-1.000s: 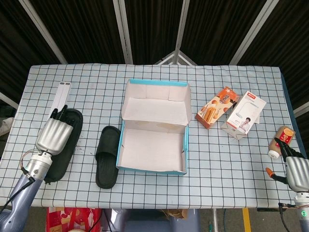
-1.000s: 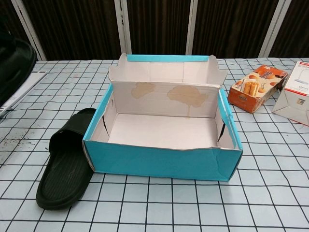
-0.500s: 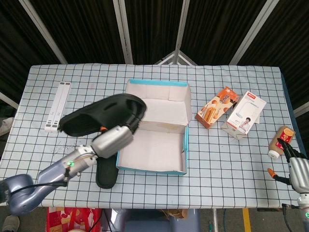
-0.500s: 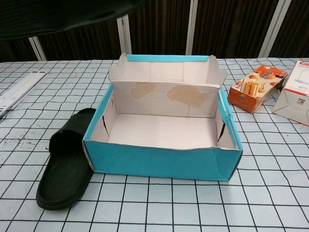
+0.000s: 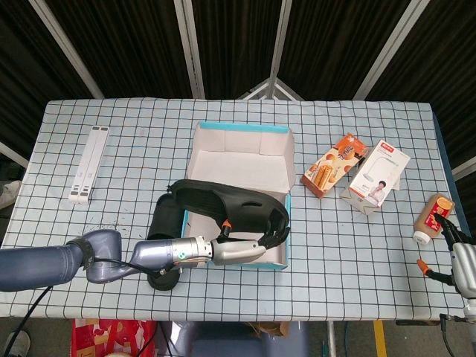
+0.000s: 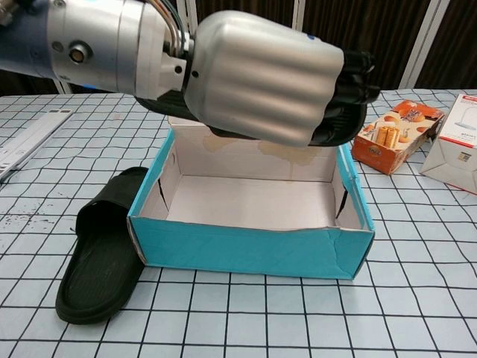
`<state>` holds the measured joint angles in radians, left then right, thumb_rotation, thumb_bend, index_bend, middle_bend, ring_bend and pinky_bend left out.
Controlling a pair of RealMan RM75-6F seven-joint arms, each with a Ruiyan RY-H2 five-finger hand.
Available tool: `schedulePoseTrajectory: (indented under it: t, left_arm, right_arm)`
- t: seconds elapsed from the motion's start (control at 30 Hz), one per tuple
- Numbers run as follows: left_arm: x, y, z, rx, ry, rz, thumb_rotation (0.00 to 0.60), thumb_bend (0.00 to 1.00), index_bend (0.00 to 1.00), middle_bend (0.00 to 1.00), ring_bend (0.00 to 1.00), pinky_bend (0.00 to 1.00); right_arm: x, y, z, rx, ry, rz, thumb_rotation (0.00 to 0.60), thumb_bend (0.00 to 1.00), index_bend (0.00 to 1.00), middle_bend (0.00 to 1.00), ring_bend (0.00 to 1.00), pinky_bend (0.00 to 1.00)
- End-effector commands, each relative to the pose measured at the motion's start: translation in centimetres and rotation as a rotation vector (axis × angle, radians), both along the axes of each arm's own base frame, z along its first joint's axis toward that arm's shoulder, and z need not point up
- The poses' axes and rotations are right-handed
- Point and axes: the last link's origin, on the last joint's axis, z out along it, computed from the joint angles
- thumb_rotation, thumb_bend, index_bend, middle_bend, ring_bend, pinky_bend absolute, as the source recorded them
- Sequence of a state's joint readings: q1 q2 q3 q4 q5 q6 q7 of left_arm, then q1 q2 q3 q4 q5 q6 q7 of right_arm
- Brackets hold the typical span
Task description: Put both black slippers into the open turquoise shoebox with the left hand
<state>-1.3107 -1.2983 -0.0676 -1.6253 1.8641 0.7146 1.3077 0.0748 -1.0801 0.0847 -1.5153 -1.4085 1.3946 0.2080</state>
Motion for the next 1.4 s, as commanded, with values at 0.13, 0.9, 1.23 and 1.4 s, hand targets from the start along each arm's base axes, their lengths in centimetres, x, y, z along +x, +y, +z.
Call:
schedulePoseTrajectory:
  t: [0.13,0.9,1.23,1.4]
  left_arm:
    - [-0.7,0.7,-2.0,-0.003,-0.024,-0.01,0.6,0.5,0.51,0.5,0.14,0.22]
    - [-3.1,3.9,-5.9,0.055,-0.069,0.076,0.6,0.51,0.52,0.5,0.14,0.22]
    - [-2.6,4.1,-7.1,0.018,-0.084,0.052,0.6,0.51,0.52,0.5,0.14,0.22]
    - [-1.9,3.9,-7.6,-0.001,-0.096,0.036,0.6,0.51,0.52,0.5,0.14,0.22]
  right_arm:
    - [-0.2,0.0,0.3,-0.007,-0.011,-0.002,0.6,0.23,0.12,0.2,0.29,0.33]
    - [-0.5,-0.1,0.3,-0.001,-0.027,-0.007,0.6,0.23,0.12,0.2,0.29,0.33]
    - [-0.6,-0.1,0.3,0.001,-0.033,-0.009,0.6,0.23,0.12,0.2,0.29,0.33]
    - [-0.6,-0.1,0.3,0.005,-0.035,-0.014,0.6,0.23,0.12,0.2,0.29,0.33]
